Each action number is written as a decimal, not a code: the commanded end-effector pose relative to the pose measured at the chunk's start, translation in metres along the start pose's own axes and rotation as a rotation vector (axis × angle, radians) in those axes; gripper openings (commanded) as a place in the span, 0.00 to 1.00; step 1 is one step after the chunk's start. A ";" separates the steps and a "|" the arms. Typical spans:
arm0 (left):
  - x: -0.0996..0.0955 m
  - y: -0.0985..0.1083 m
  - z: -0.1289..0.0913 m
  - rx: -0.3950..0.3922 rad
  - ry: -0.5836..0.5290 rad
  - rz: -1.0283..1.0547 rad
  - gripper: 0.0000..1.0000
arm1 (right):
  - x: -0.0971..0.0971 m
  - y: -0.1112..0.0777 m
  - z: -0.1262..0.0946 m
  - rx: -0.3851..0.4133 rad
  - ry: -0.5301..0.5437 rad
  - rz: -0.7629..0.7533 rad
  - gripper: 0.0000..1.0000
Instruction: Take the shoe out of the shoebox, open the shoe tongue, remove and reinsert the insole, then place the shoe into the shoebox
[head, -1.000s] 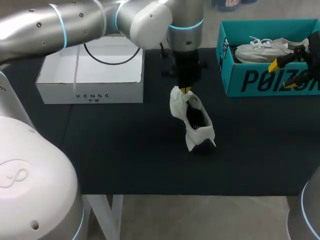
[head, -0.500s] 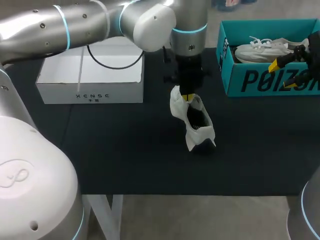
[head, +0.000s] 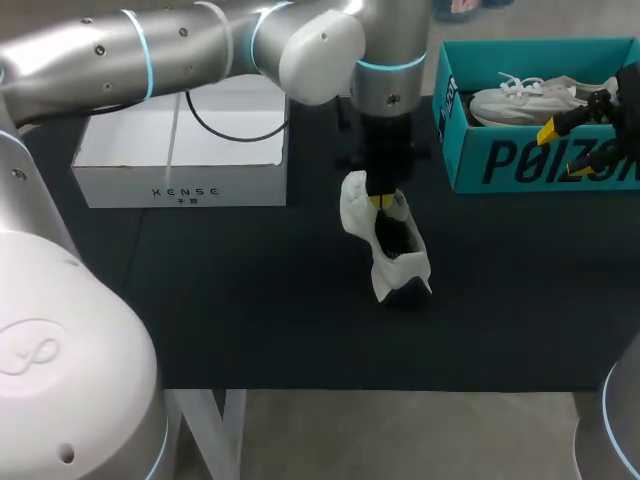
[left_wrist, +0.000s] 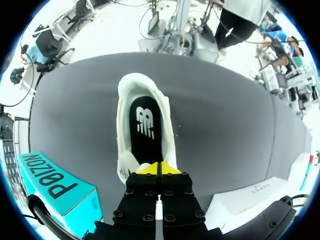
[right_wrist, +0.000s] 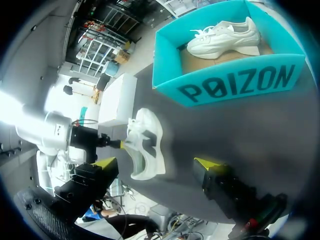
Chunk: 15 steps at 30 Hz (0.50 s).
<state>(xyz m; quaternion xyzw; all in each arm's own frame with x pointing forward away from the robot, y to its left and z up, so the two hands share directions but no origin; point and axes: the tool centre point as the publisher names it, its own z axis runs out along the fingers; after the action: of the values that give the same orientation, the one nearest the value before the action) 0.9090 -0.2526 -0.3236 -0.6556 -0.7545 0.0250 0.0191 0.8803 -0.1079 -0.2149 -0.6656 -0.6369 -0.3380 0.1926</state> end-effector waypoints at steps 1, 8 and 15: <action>0.006 0.005 -0.014 -0.021 0.015 -0.010 0.00 | 0.000 0.000 0.000 0.000 -0.002 0.001 1.00; 0.008 0.025 -0.022 -0.052 -0.030 -0.066 0.00 | 0.000 0.000 0.000 0.000 -0.002 0.001 1.00; -0.002 0.025 -0.008 -0.065 -0.059 -0.059 0.00 | 0.000 0.000 0.000 0.000 -0.002 0.001 1.00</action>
<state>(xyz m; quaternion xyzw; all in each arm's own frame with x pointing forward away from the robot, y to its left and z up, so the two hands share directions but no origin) 0.9364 -0.2483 -0.3083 -0.6315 -0.7750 0.0160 -0.0190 0.8804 -0.1079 -0.2149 -0.6656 -0.6369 -0.3380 0.1926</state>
